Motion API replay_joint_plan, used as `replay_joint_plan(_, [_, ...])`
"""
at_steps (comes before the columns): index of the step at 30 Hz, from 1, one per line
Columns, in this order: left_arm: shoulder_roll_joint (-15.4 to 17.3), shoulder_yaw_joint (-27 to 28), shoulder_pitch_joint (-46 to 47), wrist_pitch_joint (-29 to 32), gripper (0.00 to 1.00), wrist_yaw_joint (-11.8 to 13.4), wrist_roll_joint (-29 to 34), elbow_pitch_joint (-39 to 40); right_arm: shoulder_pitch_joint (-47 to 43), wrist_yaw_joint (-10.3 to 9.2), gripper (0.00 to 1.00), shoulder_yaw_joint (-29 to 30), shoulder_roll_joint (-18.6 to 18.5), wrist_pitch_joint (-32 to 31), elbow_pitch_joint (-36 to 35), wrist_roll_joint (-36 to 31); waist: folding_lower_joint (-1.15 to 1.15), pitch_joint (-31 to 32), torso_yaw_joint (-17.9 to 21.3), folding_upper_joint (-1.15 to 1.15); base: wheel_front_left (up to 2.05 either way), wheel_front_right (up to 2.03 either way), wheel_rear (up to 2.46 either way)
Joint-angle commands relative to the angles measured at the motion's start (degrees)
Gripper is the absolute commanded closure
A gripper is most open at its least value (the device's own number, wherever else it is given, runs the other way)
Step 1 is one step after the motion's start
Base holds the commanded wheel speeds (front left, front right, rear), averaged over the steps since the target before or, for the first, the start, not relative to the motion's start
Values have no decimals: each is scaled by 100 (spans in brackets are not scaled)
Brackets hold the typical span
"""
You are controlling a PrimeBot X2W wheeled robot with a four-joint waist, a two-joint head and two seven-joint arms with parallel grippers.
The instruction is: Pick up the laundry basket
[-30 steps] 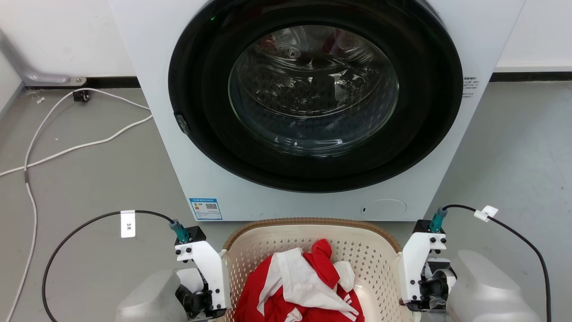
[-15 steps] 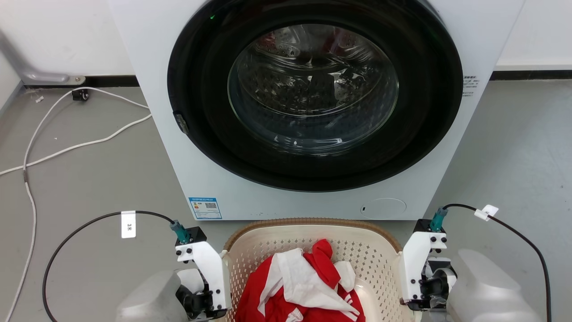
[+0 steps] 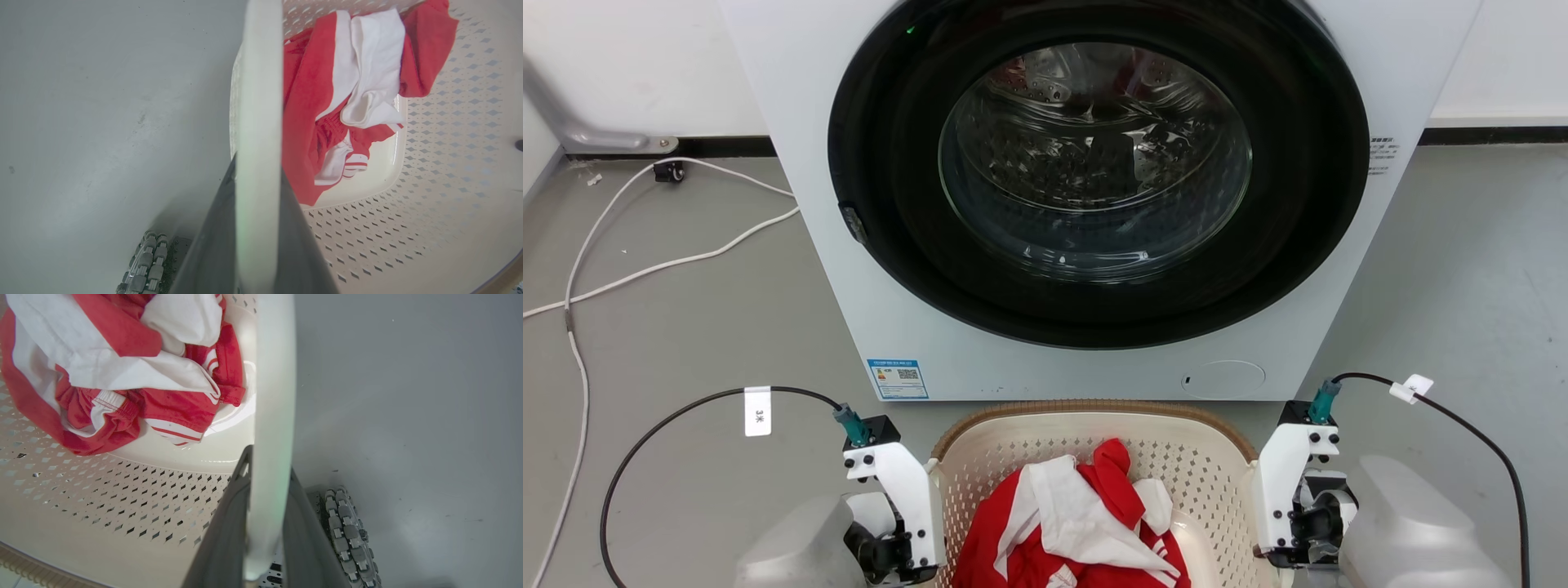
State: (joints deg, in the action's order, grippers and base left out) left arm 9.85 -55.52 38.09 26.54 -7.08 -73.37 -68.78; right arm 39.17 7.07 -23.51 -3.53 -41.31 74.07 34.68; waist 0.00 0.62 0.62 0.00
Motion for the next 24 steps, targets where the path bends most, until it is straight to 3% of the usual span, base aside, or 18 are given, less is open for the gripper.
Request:
replay_joint_plan(1, [-106,-11,-11,-9,100,-71,-46,67,21,77,100,-3,119,-12,-46,43,0,-2,0,0,0,0,0])
replay_joint_plan(24, [-102,-117,11,-14,100,-72,-186,57,17,77,100,-40,121,-39,-46,133,0,-11,-2,0,0,0,0])
